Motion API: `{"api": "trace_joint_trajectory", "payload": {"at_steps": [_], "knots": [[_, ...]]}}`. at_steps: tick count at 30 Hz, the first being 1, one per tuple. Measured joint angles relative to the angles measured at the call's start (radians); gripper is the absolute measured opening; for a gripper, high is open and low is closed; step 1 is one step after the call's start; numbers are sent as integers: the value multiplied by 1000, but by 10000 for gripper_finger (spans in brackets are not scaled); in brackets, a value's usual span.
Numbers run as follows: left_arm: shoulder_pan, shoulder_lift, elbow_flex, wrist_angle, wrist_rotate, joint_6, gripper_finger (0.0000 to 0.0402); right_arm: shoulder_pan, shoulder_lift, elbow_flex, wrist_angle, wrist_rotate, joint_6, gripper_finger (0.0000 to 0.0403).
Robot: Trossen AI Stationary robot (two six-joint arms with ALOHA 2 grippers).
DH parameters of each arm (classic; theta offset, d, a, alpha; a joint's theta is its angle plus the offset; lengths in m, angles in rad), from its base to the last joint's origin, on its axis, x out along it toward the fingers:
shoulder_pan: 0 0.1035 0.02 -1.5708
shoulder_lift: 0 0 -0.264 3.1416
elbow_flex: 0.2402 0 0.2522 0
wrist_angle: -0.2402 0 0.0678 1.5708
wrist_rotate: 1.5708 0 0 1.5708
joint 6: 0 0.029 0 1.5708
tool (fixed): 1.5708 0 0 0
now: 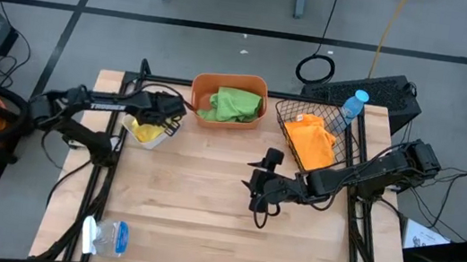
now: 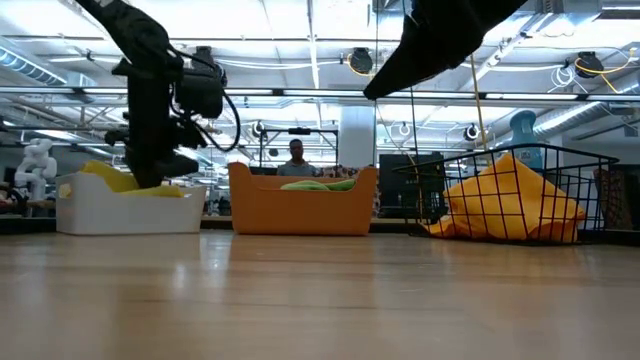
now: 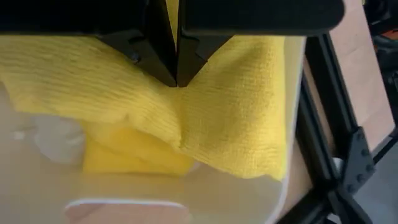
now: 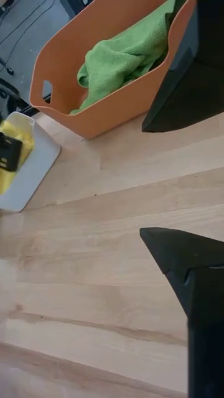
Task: Sort microfiber towel by color & place in baskets
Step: Put the yellow towel into the white bin, then return to Home Position
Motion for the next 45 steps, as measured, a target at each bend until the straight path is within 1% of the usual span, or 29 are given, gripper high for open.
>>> {"api": "trace_joint_trajectory", "payload": {"at_steps": [4, 6, 9, 12, 14, 18, 20, 22, 26, 31, 36, 38, 42, 45], "knots": [[0, -55, 55, -57, 0, 3, 14, 0, 0, 0, -22, 0, 0, 251], [-2, -100, 91, -119, -1, -3, 15, 0, 0, 0, -24, 0, 0, 251], [-7, -173, 123, -237, -1, -69, 15, 0, 0, 0, -26, 0, 0, 251], [-7, -236, 116, -342, -2, -130, 15, 1, 0, 0, -30, 0, 1, 251], [-7, -261, 86, -360, -1, -148, 15, 1, 0, 0, -33, 0, 1, 251], [-7, -274, -13, -295, 40, -156, 15, 0, 0, 0, -30, 0, -8, 251], [-7, -269, -66, -236, 62, -159, 15, 0, 0, 0, -30, 0, -10, 251], [-7, -258, -114, -181, 66, -170, 15, 0, 0, 0, -31, 0, -8, 251], [-7, -235, -154, -169, 55, -208, 15, 5, 0, 0, -31, 0, 2, 251], [-15, -242, -130, -171, 15, -207, 15, 7, 0, 0, -25, 0, 4, 251], [-59, -258, -44, -164, -53, -200, 15, 7, 0, 0, -22, 0, 12, 251], [-72, -258, -18, -124, -69, -179, 15, 7, 0, 0, -22, 0, 16, 251], [-70, -250, -18, -33, -75, -105, 15, 9, 0, 0, -26, -2, 10, 251], [-53, -236, -25, -68, -74, -106, 15, 16, 0, 0, -56, -21, -4, 251]]}}
